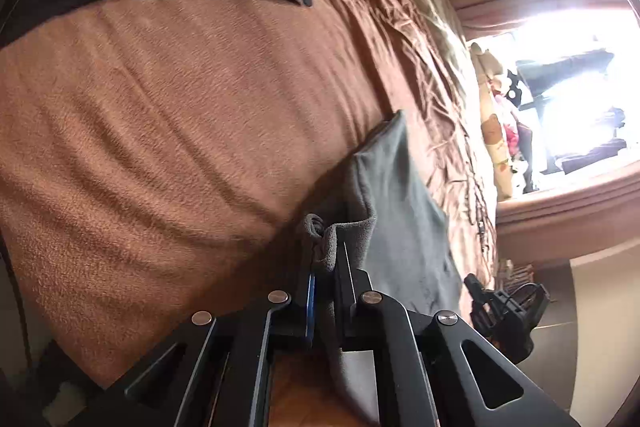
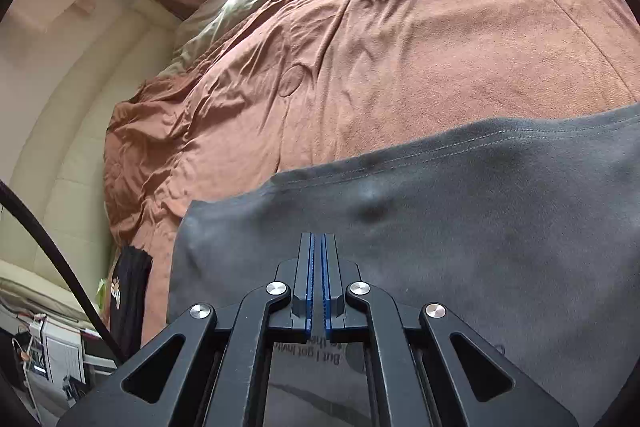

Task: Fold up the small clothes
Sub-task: 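Lift the end edge with both tools and fold it over the shirt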

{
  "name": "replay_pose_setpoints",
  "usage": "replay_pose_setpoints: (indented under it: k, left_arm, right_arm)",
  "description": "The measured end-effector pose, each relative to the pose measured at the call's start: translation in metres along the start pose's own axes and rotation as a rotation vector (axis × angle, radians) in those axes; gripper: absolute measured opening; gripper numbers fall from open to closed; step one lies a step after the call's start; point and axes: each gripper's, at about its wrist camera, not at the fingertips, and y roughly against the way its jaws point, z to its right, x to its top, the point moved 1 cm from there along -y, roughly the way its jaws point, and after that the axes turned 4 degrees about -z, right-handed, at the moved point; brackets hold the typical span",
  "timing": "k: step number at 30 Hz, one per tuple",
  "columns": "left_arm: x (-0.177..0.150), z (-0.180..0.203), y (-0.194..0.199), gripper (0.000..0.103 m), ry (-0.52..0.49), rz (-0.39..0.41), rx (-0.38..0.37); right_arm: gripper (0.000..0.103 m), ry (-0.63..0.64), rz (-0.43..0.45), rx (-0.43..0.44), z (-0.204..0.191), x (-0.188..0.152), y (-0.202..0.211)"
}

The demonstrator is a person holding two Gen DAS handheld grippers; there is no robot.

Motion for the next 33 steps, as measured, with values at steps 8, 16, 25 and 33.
replay_pose_setpoints:
  k: [8, 16, 25, 33]
  left_arm:
    - [0.008, 0.039, 0.013, 0.007, -0.048, -0.023, -0.169]
    - [0.008, 0.071, 0.018, 0.006, -0.083, -0.066, -0.302]
    - [0.001, 0.113, 0.021, 0.006, -0.135, -0.106, -0.402]
    - [-0.014, 0.153, 0.015, 0.006, -0.195, -0.156, -0.465]
  right_arm:
    - [0.000, 0.011, -0.050, -0.002, -0.005, -0.060, 0.019]
    - [0.000, 0.022, -0.092, -0.047, -0.002, -0.110, 0.034]
    - [0.000, 0.013, -0.119, -0.052, -0.009, -0.146, 0.053]
    - [0.000, 0.005, -0.149, -0.025, -0.009, -0.166, 0.064]
